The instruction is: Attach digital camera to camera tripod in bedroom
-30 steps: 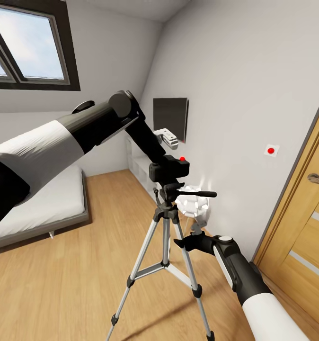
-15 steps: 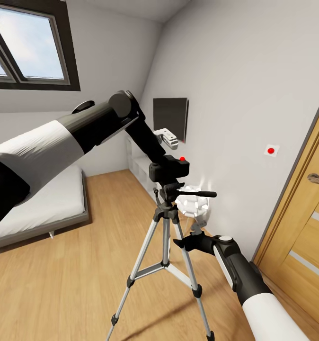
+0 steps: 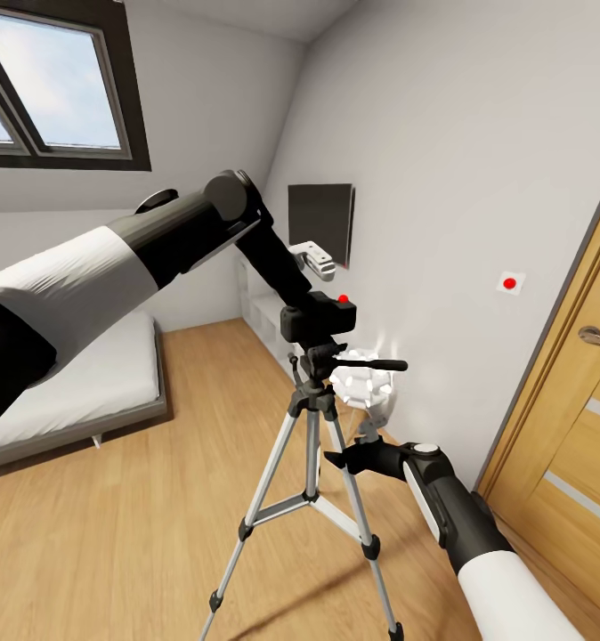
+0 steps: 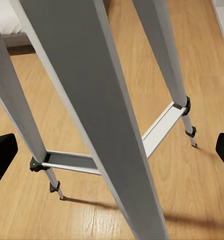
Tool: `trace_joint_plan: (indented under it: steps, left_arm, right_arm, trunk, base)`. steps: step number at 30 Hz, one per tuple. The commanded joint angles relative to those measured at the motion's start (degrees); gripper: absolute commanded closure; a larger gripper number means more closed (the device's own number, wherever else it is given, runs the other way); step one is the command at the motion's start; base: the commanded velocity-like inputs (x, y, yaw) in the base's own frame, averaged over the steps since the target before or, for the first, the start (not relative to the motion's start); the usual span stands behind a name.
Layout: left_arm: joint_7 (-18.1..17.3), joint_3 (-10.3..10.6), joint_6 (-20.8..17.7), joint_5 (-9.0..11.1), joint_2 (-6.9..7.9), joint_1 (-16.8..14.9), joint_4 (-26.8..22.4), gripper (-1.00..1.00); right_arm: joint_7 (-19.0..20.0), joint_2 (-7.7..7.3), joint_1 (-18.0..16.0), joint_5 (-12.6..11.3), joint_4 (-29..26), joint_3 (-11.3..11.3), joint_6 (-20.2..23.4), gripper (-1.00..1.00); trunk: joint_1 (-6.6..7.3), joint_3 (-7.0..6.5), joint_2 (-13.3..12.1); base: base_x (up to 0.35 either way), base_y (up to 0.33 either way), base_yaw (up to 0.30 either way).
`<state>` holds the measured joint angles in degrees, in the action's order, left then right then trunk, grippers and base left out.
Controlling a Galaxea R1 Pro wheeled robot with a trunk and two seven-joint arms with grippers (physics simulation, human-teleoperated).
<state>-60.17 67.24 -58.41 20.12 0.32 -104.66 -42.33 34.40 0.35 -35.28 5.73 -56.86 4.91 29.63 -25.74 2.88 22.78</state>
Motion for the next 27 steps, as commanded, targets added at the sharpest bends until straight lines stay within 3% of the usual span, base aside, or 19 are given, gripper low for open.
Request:
trace_joint_plan:
  steps: [1,27]
  left_arm:
    - [-0.12,0.17,-0.22,0.10,0.03,-0.11,-0.03,-1.00]
    - [-0.12,0.17,-0.21,0.10,0.38,-0.11,-0.03,-1.00]
  right_arm:
    - [0.44,0.02,-0.06,0.60,-0.12,-0.08,0.16,-1.00]
    - [2.43,0.24,-0.06,0.84,-0.19,-0.08,0.08,-1.00]
  trunk:
    - [-0.04,0.14,0.14]
    - [-0.04,0.14,0.14]
  base:
    - [0.000,0.000,0.000]
    - [-0.052,0.000,0.000]
